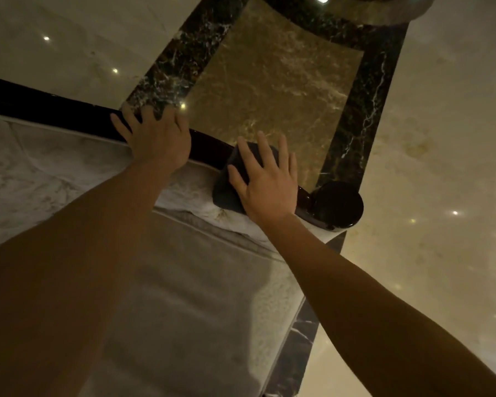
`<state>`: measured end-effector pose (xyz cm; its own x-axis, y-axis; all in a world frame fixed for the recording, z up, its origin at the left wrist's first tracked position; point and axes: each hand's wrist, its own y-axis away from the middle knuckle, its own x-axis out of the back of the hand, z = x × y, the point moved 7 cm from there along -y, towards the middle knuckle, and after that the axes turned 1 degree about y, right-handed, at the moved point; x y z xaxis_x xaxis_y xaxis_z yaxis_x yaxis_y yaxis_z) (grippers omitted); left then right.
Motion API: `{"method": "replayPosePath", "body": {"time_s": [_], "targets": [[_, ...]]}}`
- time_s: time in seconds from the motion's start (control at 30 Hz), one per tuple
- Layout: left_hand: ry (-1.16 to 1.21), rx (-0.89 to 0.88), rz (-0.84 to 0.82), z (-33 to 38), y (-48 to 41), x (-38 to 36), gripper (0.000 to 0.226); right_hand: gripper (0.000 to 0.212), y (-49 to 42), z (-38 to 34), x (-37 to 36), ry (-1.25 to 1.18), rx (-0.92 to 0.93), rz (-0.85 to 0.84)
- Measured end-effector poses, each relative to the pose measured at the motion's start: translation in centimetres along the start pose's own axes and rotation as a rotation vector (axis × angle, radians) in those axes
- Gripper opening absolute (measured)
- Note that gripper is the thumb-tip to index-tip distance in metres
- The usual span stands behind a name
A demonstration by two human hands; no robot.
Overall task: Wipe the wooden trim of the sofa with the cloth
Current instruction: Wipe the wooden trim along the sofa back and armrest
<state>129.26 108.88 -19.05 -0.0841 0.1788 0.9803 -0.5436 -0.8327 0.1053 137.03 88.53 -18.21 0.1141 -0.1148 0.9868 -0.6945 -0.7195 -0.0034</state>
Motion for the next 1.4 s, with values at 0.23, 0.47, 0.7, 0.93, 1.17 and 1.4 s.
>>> {"method": "replayPosePath", "body": {"time_s": [0.23,0.47,0.7,0.93,1.17,1.4], "targets": [[0.001,0.011,-0.028,-0.2,-0.4,-0.4,0.057,0.056,6.3,13.1,-0.8,0.003,-0.380,-0.093],[-0.009,0.018,-0.011,-0.1,-0.1,0.0,0.059,0.056,3.3,6.0,-1.3,-0.119,-0.285,-0.026],[0.013,0.004,-0.051,-0.2,0.0,0.0,0.055,0.056,7.2,19.9,-0.1,-0.068,-0.652,-0.130],[0.008,0.011,-0.021,-0.1,-0.2,0.0,0.057,0.058,4.3,9.8,-1.9,-0.226,-0.380,-0.104],[0.010,0.003,-0.052,-0.3,-0.1,0.1,0.054,0.052,6.7,20.1,0.0,-0.098,-0.561,-0.080],[0.003,-0.007,-0.014,0.1,0.1,0.4,0.053,0.070,5.9,12.9,-1.5,-0.078,-0.414,-0.095]]}}
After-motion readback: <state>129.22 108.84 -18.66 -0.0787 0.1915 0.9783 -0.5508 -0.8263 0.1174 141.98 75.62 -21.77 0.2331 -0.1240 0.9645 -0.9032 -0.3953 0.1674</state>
